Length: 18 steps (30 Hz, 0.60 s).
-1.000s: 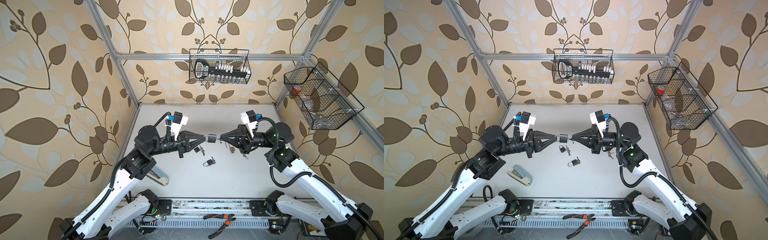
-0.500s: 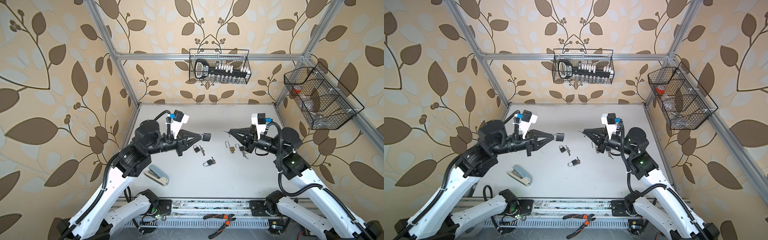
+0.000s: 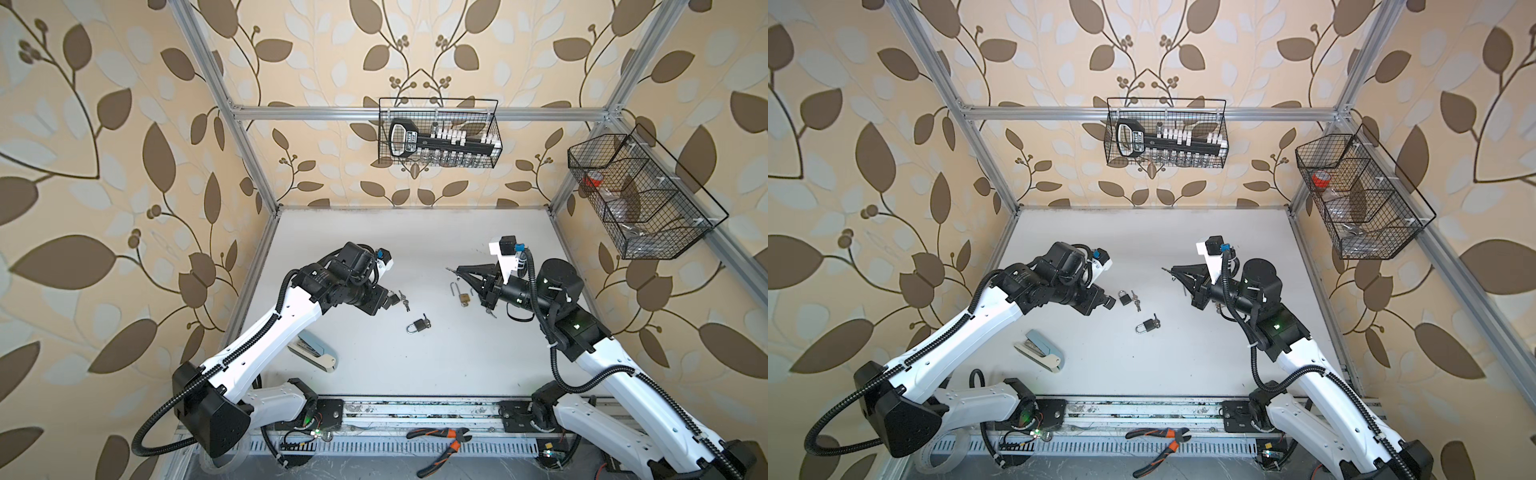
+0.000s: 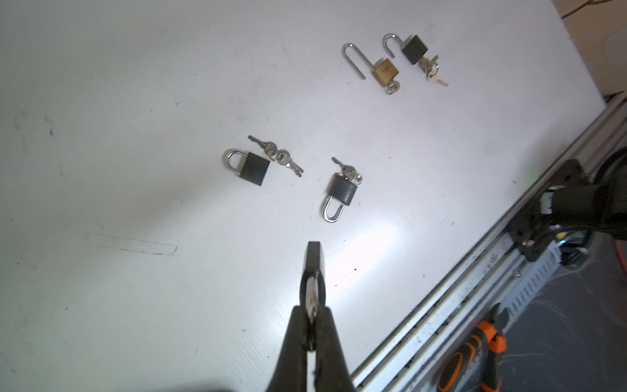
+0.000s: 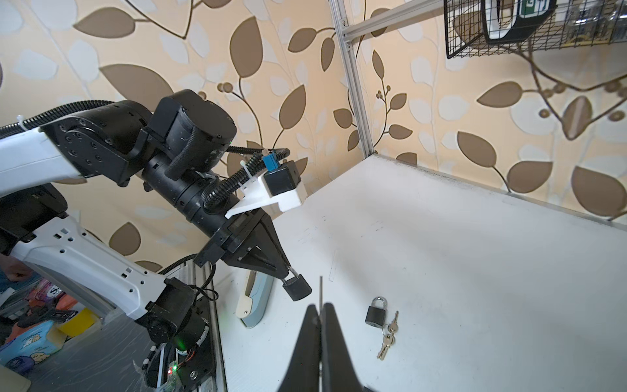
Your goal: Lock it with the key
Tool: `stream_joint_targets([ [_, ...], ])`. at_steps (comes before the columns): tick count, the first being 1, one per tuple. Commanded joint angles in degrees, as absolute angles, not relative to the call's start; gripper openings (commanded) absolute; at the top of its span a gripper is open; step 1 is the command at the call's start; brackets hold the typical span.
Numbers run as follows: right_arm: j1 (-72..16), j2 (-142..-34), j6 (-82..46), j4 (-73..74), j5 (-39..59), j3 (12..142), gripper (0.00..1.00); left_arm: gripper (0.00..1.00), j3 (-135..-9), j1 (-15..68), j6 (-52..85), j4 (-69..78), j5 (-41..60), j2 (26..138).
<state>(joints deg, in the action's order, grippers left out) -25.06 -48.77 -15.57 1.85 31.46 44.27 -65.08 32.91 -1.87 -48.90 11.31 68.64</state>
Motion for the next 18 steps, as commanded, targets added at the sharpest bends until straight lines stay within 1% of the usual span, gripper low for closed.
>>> stream_joint_targets([
  [1, -25.10, -48.43, -17.71, 4.23, 32.21, 41.46, 0.00, 0.00, -60.71, 31.78, -13.87, -43.86, 9.06, 65.22],
  [3, -25.66, -48.68, -19.08, 6.39, 33.62, 39.68, 0.00, 0.00, -57.58, 30.43, -20.33, -41.95, 12.40, 64.99],
  [5, -26.68, -48.94, -19.52, 7.27, 33.83, 38.59, 0.00, 0.00, -56.13, 29.67, -23.59, -41.11, 14.38, 65.87],
  [10, -29.74, -49.51, -18.68, 7.58, 33.83, 38.03, 0.00, 0.00, -55.02, 26.25, -28.93, -41.22, 19.14, 70.03],
  [15, -31.02, -49.58, -17.11, 5.32, 35.41, 39.63, 0.00, 0.00, -57.79, 19.73, -31.38, -44.78, 24.73, 78.00],
  [18, -31.74, -48.60, -15.65, 2.29, 35.98, 40.90, 0.00, 0.00, -58.52, 18.10, -32.82, -46.04, 25.22, 82.13],
])
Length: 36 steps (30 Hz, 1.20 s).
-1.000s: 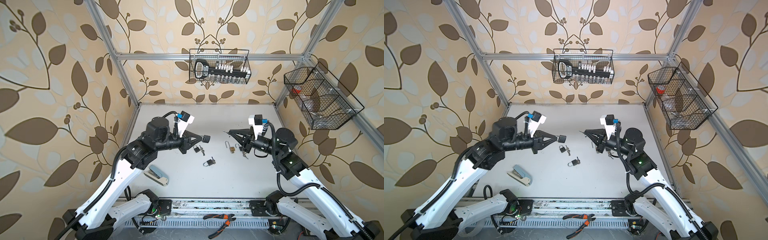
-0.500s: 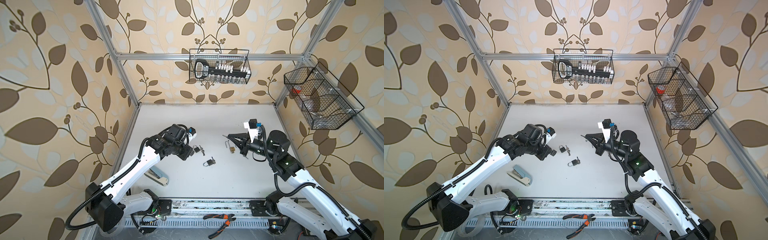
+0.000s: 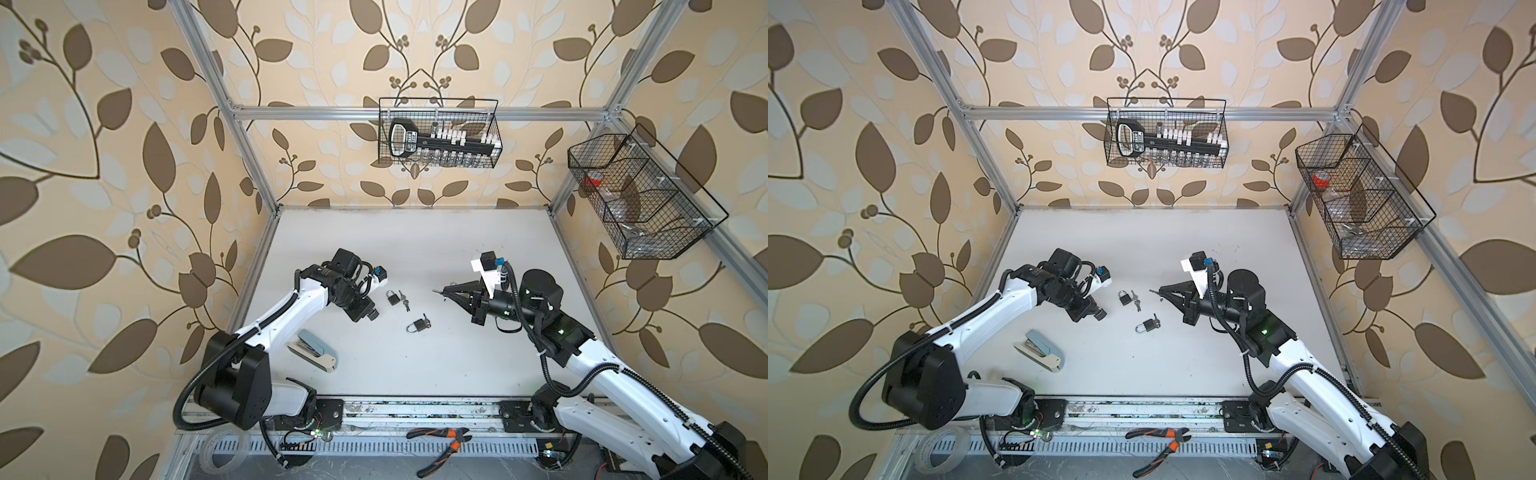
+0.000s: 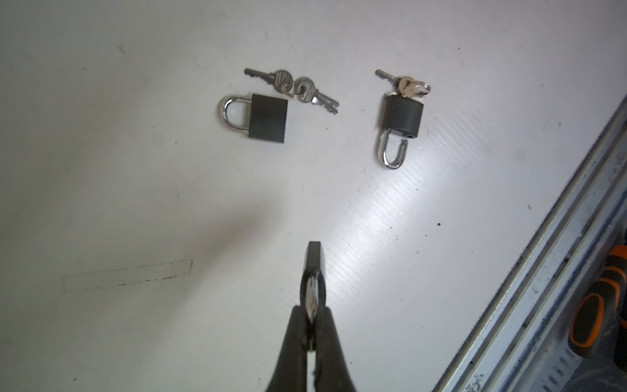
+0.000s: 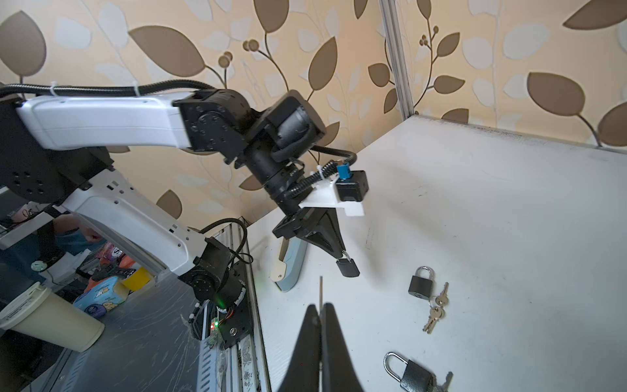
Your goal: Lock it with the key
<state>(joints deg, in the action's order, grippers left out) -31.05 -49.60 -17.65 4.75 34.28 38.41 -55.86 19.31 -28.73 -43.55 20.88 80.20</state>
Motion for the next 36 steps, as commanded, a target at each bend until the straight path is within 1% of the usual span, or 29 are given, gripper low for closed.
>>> stream_joint_targets([
  [1, -32.26, -48.04, -15.35, 1.51, 35.74, 41.01, 0.00, 0.00, -59.03, 17.50, -32.83, -46.33, 25.82, 83.98],
  [8, -33.66, -43.89, -15.38, -1.99, 35.24, 39.17, 0.00, 0.00, -64.33, 13.59, -33.46, -49.94, 28.18, 93.29],
  [14, -33.75, -42.93, -15.39, -3.16, 35.42, 39.06, 0.00, 0.00, -69.40, 13.18, -35.18, -53.46, 29.18, 101.32],
  [19, -33.84, -43.15, -15.25, -3.52, 35.43, 39.31, 0.00, 0.00, -71.58, 12.68, -37.70, -55.81, 27.95, 102.88],
  [22, -33.84, -43.52, -15.29, -3.34, 35.40, 39.11, 0.00, 0.00, -70.96, 12.57, -37.51, -54.64, 26.79, 102.80],
  [24, -33.84, -43.83, -15.36, -3.17, 35.60, 39.15, 0.00, 0.00, -70.72, 12.60, -35.85, -52.44, 24.13, 103.06],
  [25, -33.84, -43.90, -15.38, -3.31, 35.65, 39.13, 0.00, 0.06, -70.84, 12.57, -35.65, -52.30, 23.26, 103.46],
  [26, -33.86, -43.86, -15.27, -3.35, 35.51, 39.22, 0.00, 0.16, -71.28, 12.57, -35.53, -52.71, 22.76, 104.15],
  [27, -33.84, -43.86, -15.24, -3.63, 35.44, 39.27, 0.00, 0.20, -71.86, 12.57, -35.59, -53.11, 22.38, 104.81],
  [29, -33.94, -43.88, -15.04, -4.17, 35.28, 39.38, 0.00, 0.24, -72.50, 12.57, -35.47, -52.96, 21.86, 105.78],
  [32, -34.02, -43.81, -14.94, -4.52, 34.84, 39.20, 0.00, 0.35, -73.41, 12.57, -35.51, -53.09, 22.06, 106.90],
  [36, -34.08, -43.35, -14.98, -4.72, 33.36, 38.37, 0.00, 0.44, -74.35, 12.57, -35.16, -52.63, 21.15, 107.10],
])
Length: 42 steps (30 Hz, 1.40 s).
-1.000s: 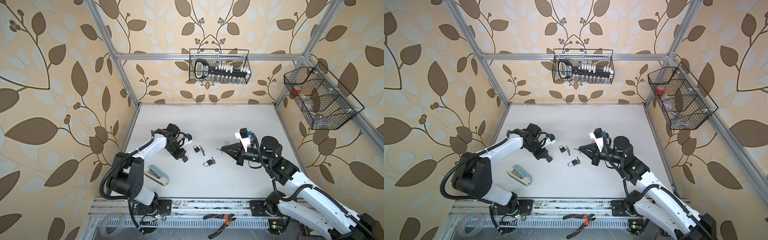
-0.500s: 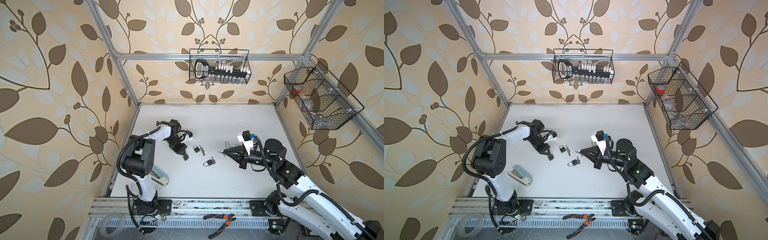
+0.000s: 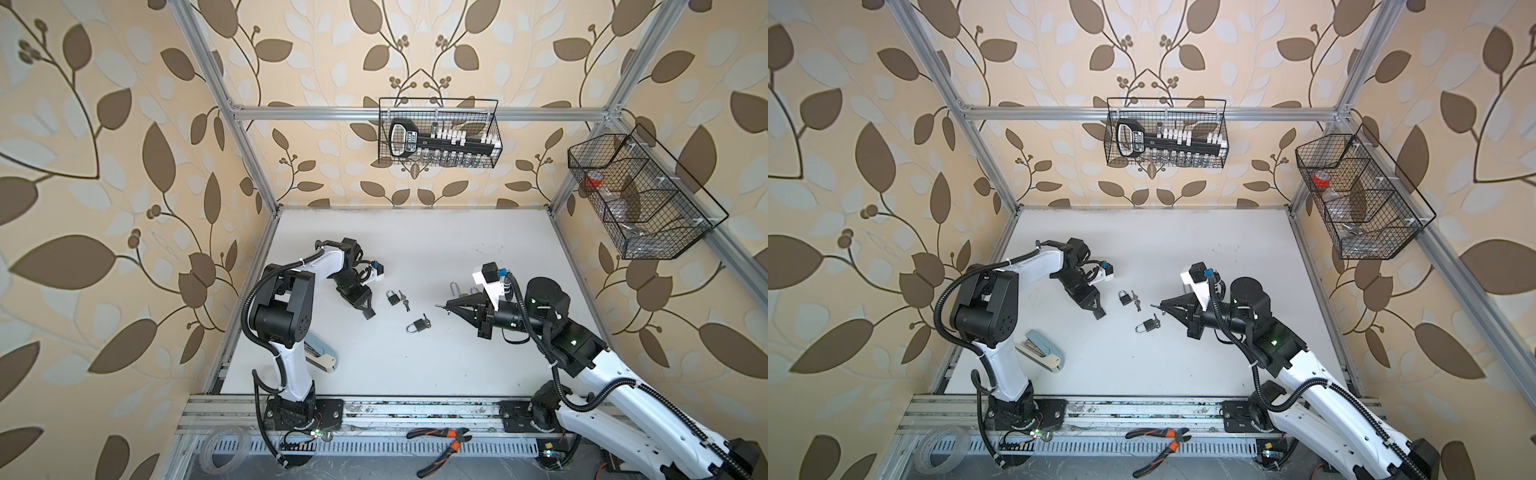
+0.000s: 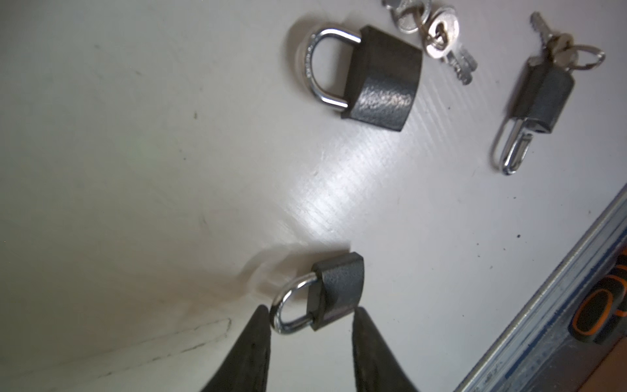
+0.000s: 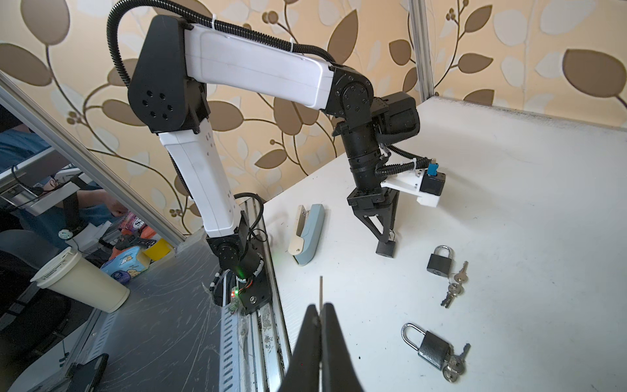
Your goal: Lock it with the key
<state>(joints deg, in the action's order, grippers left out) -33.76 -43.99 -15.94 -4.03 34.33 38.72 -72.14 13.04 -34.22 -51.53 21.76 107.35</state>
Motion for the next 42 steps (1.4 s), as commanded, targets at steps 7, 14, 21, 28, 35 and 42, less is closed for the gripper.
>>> stream_joint_targets([
  [7, -34.66, -43.38, -14.96, -4.81, 23.47, 35.92, 0.00, 0.55, -76.77, 12.57, -30.69, -51.31, 19.42, 106.09],
  [14, -43.78, -47.11, -15.11, -3.18, 5.28, 33.65, 0.00, 0.70, -79.70, 12.10, -13.97, -43.26, 20.57, 96.16],
  [21, -54.97, -59.08, -20.29, 10.93, -3.56, 29.90, 0.00, 0.99, -69.75, 12.04, 7.36, -27.11, 10.30, 73.70],
  [28, -59.28, -76.26, -24.06, 21.54, -6.32, 34.56, 0.00, 0.99, -60.37, 12.04, 22.77, -32.34, 9.16, 57.74],
  [35, -59.76, -92.80, -27.36, 28.89, -8.79, 41.09, 0.00, 0.99, -52.82, 11.95, 25.87, -38.98, 5.16, 45.29],
  [42, -59.12, -104.02, -27.25, 29.71, -13.02, 48.97, 0.00, 0.99, -48.69, 11.95, 28.54, -39.00, 6.11, 41.60],
])
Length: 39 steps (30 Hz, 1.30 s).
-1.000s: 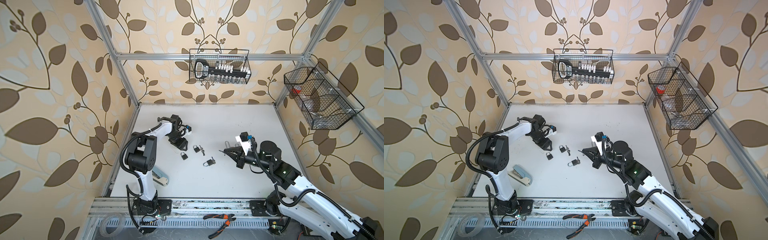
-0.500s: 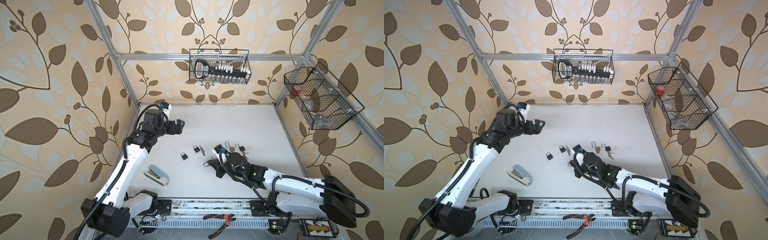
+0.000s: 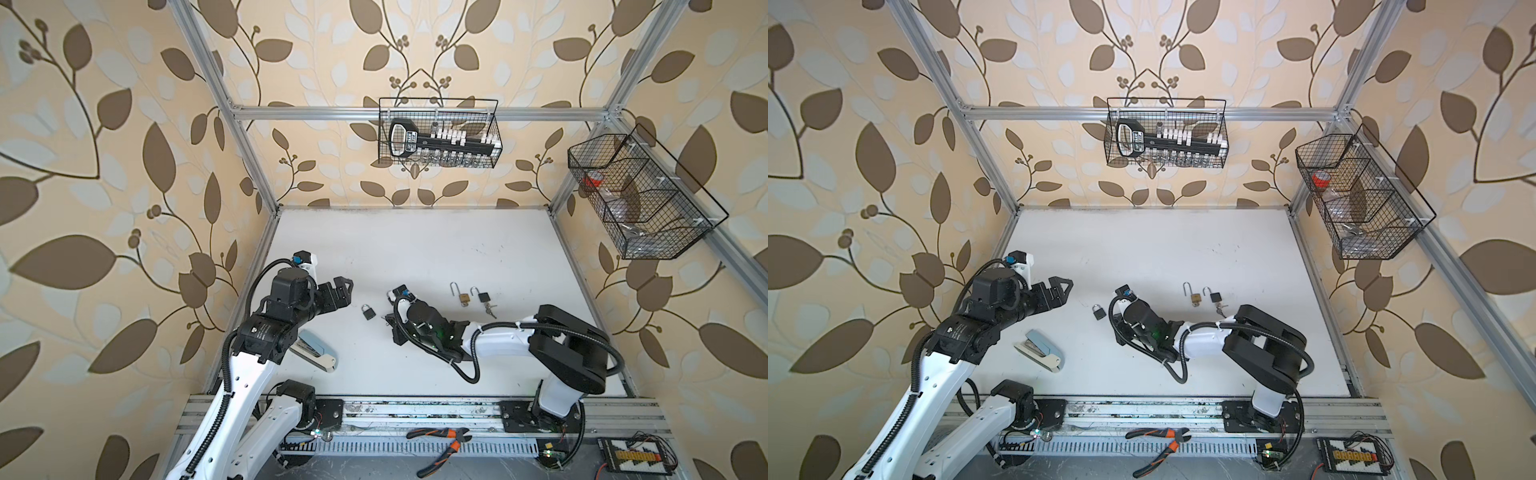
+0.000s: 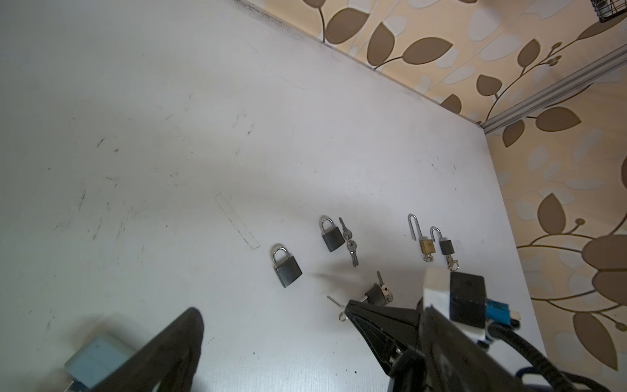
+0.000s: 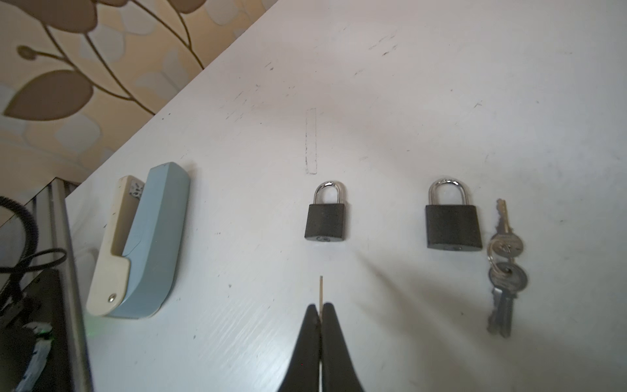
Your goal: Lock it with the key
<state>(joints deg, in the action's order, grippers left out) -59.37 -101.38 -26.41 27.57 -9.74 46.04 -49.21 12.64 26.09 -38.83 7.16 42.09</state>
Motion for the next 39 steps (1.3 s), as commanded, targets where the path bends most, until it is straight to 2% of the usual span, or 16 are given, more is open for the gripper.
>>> stream_joint_targets([
  [1, -58.78, -105.17, -27.16, 29.68, -12.57, 49.85, 0.00, 0.99, -48.69, 11.95, 28.44, -39.23, 6.23, 41.49],
  [13, -56.42, -114.17, -27.44, 25.47, -10.66, 58.36, 0.00, 0.99, -48.93, 11.95, 26.00, -40.79, 5.12, 38.10],
  [33, -55.23, -118.46, -26.83, 23.64, -9.81, 61.87, 0.00, 0.99, -51.14, 11.95, 23.29, -39.09, 8.52, 41.16],
  [39, -55.46, -118.78, -27.97, 23.42, -9.25, 61.94, 0.08, 0.99, -51.17, 11.95, 22.97, -38.42, 8.79, 41.66],
])
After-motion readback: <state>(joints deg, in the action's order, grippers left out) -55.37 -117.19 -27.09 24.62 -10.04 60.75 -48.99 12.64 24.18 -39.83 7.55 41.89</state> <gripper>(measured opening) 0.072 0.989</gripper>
